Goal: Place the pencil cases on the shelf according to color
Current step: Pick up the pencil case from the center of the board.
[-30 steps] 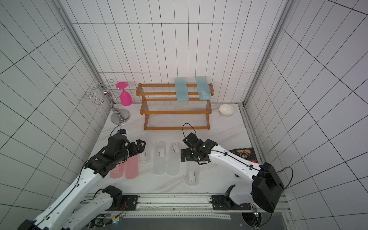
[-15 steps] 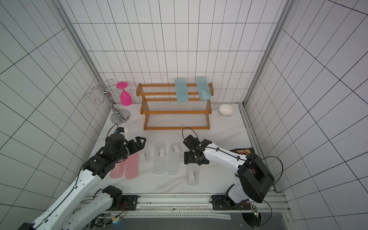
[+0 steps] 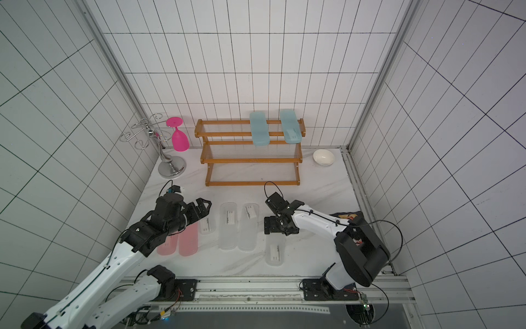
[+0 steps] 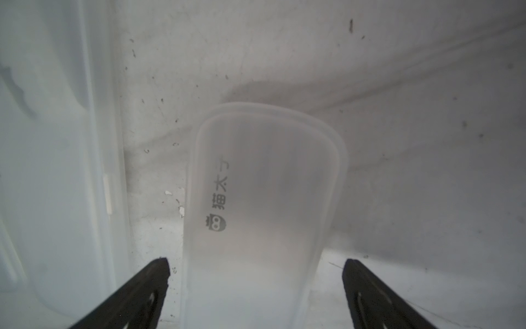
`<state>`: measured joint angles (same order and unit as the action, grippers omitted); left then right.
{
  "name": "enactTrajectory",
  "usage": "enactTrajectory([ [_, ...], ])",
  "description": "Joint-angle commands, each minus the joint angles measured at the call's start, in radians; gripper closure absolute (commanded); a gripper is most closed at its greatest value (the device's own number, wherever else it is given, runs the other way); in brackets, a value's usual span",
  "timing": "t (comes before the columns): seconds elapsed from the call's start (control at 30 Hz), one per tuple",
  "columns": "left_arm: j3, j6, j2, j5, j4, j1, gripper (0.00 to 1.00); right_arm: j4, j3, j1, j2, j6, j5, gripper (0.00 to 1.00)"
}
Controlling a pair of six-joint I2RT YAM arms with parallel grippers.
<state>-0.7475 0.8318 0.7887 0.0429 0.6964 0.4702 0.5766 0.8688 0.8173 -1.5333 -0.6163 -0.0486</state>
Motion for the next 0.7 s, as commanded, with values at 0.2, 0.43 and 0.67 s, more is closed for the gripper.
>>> enactTrajectory([
  [0.2,-0.05,0.026,0.02,0.066,0.012,0.007,0.02,0.0,0.039,0.004,-0.064,0.017,0.012,0.01],
  [0.43,-0.029,0.007,0.004,0.055,0.021,0.007,0.02,0.03,0.097,0.004,-0.135,0.043,0.109,0.06],
  [0.67,-0.068,-0.051,0.027,0.03,0.054,0.007,0.02,0.026,0.171,-0.004,-0.207,0.072,0.134,0.1],
])
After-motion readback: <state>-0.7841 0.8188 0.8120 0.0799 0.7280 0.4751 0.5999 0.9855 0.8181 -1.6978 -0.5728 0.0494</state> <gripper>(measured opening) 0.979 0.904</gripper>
